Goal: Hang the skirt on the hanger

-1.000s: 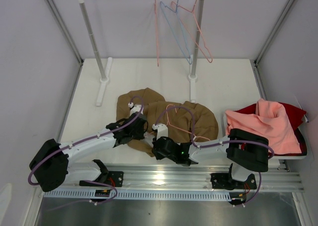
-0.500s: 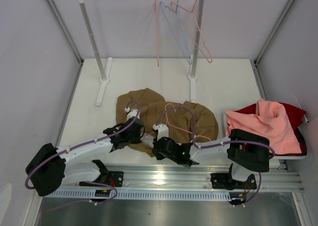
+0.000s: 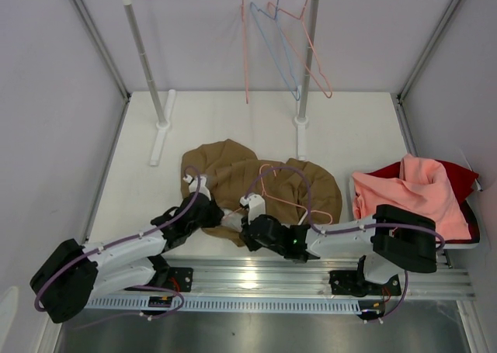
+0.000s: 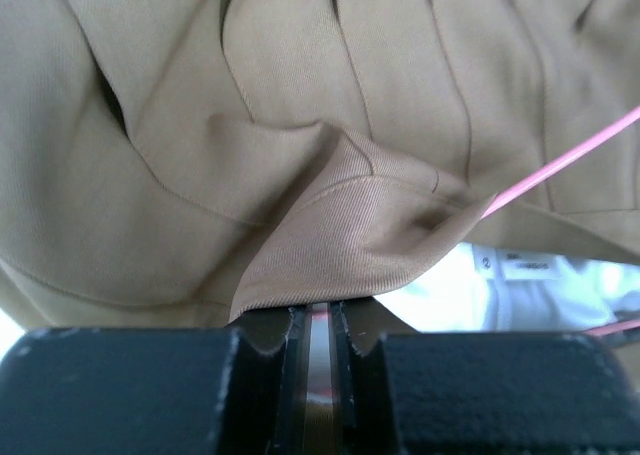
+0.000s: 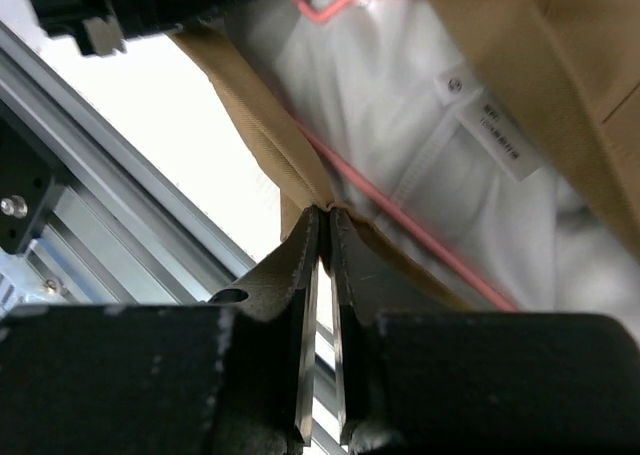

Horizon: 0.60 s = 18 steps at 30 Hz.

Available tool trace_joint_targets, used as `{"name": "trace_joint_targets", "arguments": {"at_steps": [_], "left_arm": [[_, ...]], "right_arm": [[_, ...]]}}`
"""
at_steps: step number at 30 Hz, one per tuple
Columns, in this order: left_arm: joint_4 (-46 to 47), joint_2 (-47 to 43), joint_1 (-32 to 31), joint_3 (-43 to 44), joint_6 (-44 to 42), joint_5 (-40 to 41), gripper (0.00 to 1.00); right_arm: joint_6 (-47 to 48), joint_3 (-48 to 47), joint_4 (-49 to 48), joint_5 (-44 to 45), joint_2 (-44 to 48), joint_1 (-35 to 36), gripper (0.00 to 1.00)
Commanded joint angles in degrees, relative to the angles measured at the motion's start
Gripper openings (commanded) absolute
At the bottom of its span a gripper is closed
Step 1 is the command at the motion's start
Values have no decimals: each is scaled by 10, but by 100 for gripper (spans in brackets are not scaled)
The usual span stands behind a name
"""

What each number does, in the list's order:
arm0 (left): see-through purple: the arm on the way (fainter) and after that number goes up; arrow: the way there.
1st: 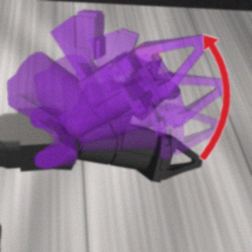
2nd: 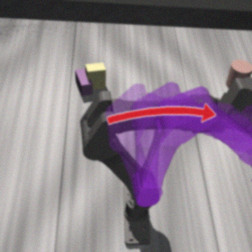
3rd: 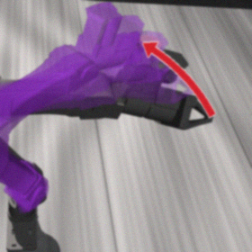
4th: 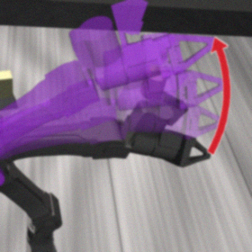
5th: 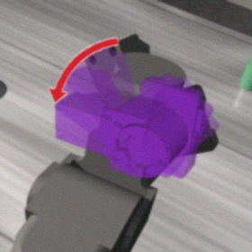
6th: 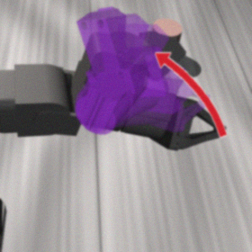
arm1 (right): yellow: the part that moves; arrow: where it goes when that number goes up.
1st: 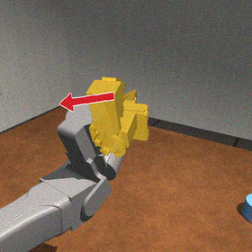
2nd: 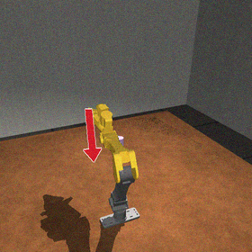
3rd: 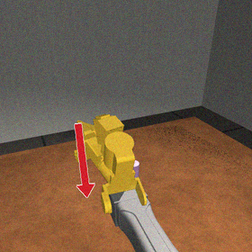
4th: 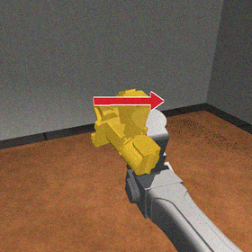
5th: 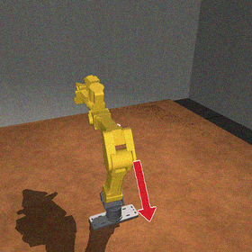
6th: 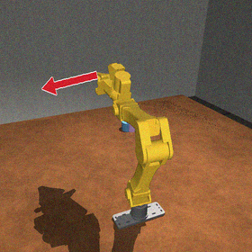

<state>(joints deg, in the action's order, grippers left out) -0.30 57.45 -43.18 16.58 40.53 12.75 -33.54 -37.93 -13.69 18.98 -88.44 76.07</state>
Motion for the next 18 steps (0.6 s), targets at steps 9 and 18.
{"name": "trace_joint_targets", "arguments": {"at_steps": [9, 18], "left_arm": [[194, 18, 44, -44, -27, -84, 10], [242, 24, 61, -73, -36, -120, 10]], "right_arm": [[73, -29, 26, -24, 66, -35, 32], [90, -76, 24, -33, 17, -47, 57]]}}
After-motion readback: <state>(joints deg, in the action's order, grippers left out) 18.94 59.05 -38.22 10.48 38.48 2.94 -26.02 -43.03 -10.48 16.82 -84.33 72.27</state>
